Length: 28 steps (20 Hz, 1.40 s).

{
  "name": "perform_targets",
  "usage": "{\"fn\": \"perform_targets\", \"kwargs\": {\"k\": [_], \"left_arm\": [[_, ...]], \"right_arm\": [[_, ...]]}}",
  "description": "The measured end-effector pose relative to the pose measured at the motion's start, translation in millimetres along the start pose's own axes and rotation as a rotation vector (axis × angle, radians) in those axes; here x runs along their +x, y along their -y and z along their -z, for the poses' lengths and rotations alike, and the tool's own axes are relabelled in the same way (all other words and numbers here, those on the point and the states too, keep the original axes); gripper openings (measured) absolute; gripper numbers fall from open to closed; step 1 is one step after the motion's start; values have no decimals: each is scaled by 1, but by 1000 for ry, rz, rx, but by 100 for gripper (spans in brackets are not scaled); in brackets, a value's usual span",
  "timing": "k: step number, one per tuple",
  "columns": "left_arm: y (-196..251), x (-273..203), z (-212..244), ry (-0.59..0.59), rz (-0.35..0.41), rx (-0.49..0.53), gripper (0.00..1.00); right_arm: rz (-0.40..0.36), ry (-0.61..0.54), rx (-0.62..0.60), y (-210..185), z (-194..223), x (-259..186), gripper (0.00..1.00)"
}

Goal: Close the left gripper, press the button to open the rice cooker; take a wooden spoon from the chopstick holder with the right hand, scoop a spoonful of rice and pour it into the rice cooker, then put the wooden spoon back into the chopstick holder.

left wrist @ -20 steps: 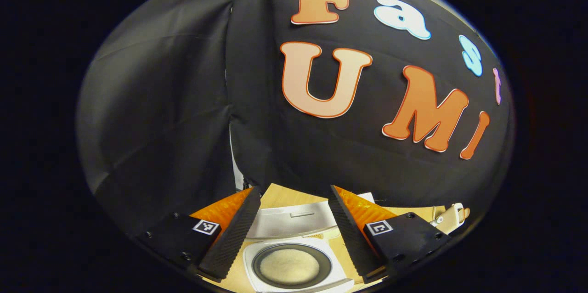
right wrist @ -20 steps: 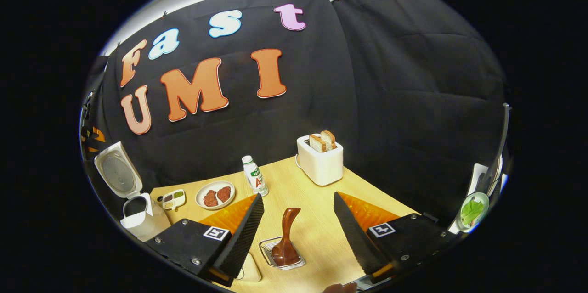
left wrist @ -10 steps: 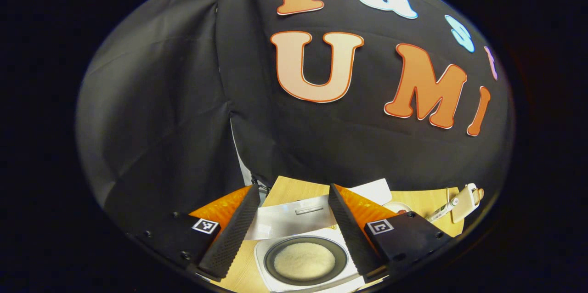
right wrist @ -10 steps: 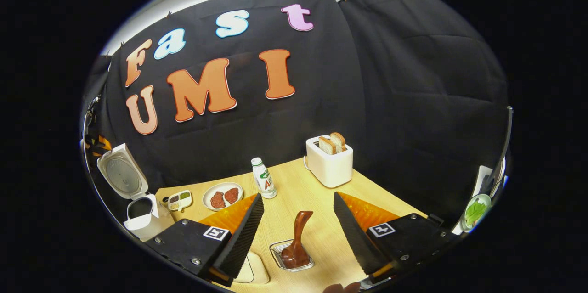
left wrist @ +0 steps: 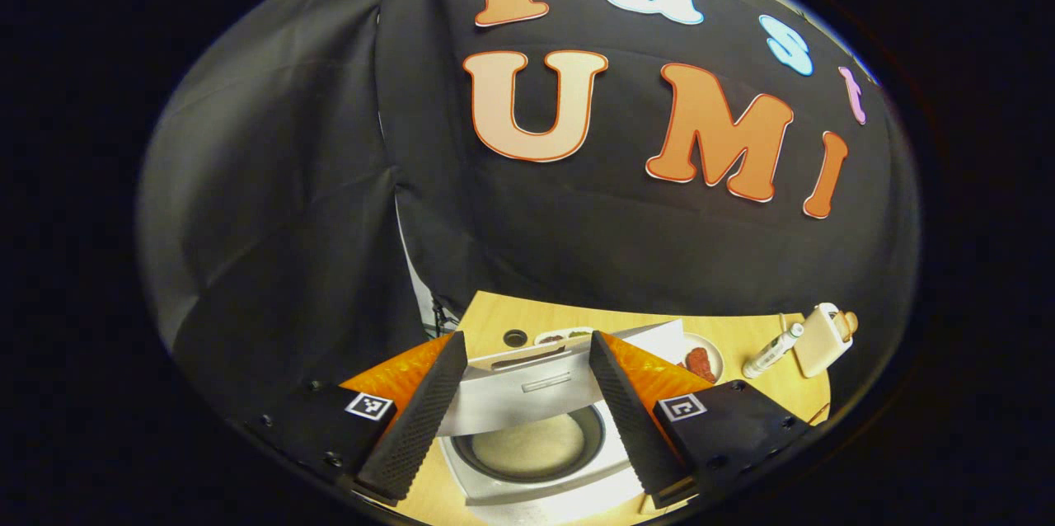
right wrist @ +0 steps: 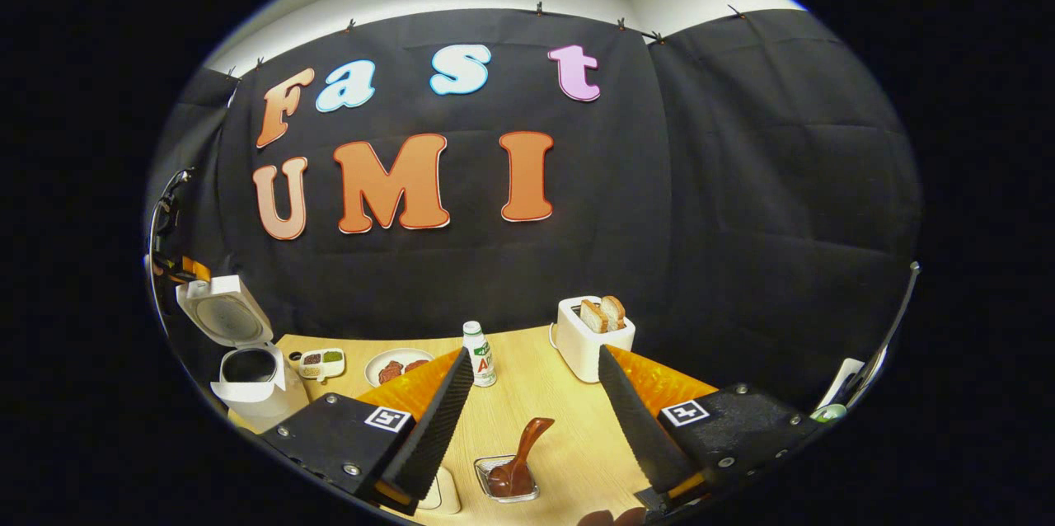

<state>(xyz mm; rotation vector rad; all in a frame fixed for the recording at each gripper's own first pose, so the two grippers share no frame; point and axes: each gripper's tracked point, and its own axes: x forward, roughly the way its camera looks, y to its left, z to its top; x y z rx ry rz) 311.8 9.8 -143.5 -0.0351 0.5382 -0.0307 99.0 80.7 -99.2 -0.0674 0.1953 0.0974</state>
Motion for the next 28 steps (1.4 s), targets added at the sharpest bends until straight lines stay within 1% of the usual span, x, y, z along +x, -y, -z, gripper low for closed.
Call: {"fn": "perform_targets", "kwargs": {"k": [7,10,14,15,18,20,21,22,24,28], "left_arm": [[10,-20,65,-43,24,-5,100],[15,-22,91,-52,31,-22,100],[21,-22,138,-97,18,8,100],[22,-21,153,-118,16,4,100],[22,-14,183,-156,20,-50,100],[16,-8,204,-185,8,-62,100],[15,-7,212,-203,5,-71,100],[12,-6,208,-179,8,-69,100],[14,-5,210,-183,14,-87,100],[20,-3,217,-138,15,49,100]], "right_arm": [[-54,-20,-2,-18,10,-14,95],[-62,-27,8,-20,12,-18,95],[-77,-45,21,-24,19,-28,95],[-77,-48,25,-24,21,-30,95],[-73,-55,34,-21,24,-34,95],[-75,-60,44,-22,26,-38,95],[-74,-66,46,-22,28,-40,95],[-70,-72,49,-20,30,-41,95],[-67,-76,51,-21,33,-42,95],[-71,-83,35,-26,40,-43,95]]}}
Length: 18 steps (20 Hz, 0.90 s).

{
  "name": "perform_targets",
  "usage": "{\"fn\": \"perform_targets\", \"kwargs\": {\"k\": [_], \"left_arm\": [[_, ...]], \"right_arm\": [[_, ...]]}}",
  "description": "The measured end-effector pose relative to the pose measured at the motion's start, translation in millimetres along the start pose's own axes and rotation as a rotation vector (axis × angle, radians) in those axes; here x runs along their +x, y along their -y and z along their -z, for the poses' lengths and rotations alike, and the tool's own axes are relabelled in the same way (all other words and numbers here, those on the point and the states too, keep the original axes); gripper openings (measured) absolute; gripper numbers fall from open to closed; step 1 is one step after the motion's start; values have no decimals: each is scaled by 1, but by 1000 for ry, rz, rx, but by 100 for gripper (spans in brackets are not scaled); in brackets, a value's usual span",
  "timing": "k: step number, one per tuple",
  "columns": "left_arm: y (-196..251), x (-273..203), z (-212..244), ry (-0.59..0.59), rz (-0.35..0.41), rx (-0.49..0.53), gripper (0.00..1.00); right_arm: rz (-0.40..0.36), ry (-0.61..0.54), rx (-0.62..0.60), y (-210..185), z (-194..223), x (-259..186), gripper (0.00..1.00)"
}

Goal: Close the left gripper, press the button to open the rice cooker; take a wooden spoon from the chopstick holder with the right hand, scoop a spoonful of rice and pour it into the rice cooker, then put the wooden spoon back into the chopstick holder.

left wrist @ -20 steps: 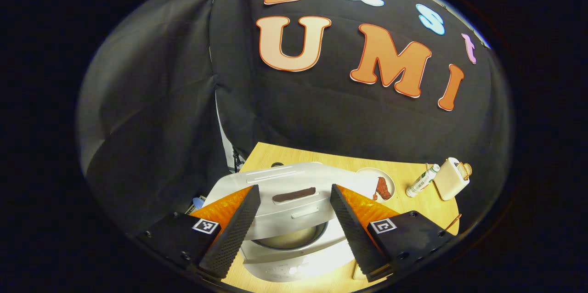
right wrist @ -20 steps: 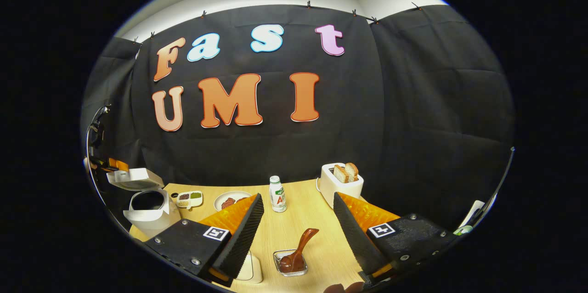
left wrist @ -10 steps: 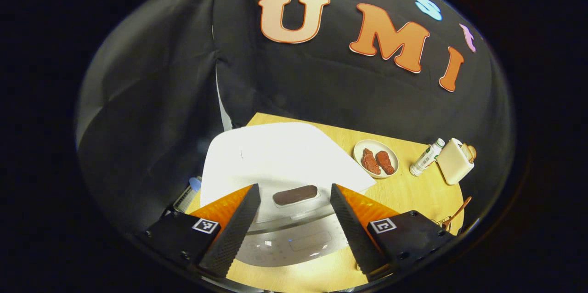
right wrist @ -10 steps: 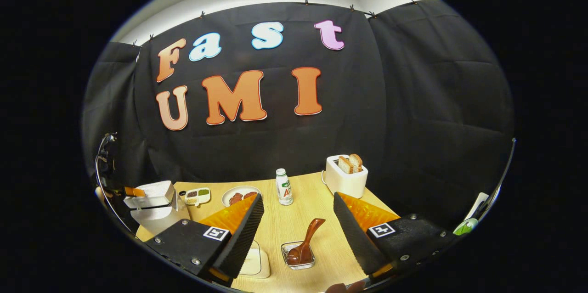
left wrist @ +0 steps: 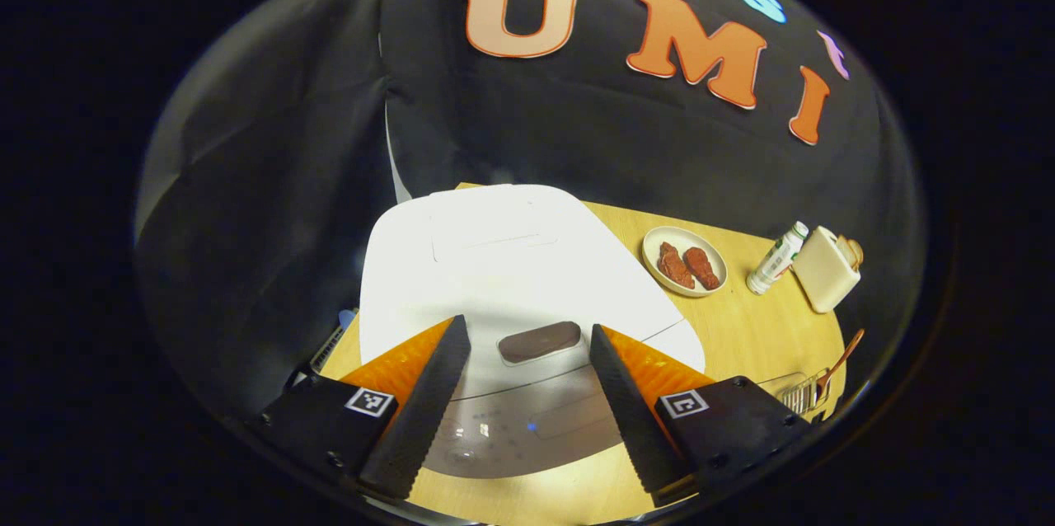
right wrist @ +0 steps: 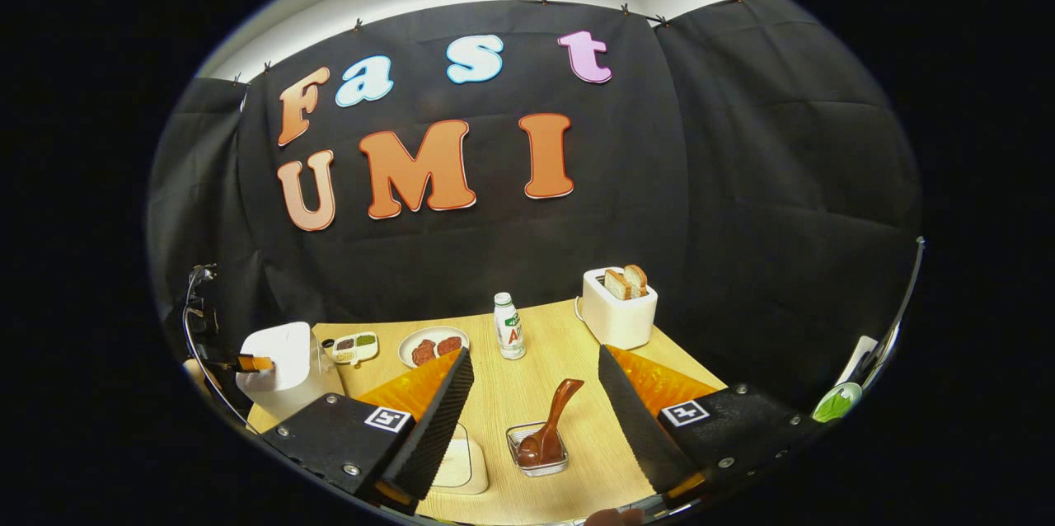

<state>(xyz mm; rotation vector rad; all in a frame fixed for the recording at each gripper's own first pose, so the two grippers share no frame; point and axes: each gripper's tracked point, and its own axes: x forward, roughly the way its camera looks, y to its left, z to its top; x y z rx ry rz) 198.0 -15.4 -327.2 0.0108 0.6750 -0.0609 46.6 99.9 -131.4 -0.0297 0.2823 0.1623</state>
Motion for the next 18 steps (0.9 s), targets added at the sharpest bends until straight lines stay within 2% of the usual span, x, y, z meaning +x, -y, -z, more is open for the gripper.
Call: {"fn": "perform_targets", "kwargs": {"k": [3,6,10,18], "left_arm": [[0,-7,1,22,-27,31,100],[2,-22,-3,21,-19,-16,99],[7,-70,-54,161,1,-28,99],[19,-183,-157,397,15,66,98]], "right_arm": [[-10,7,-5,-4,-6,-3,95],[-17,42,-19,-5,-20,-7,95],[-16,77,-47,-2,-35,-11,95],[-53,158,-60,-14,-79,-21,95]]}}
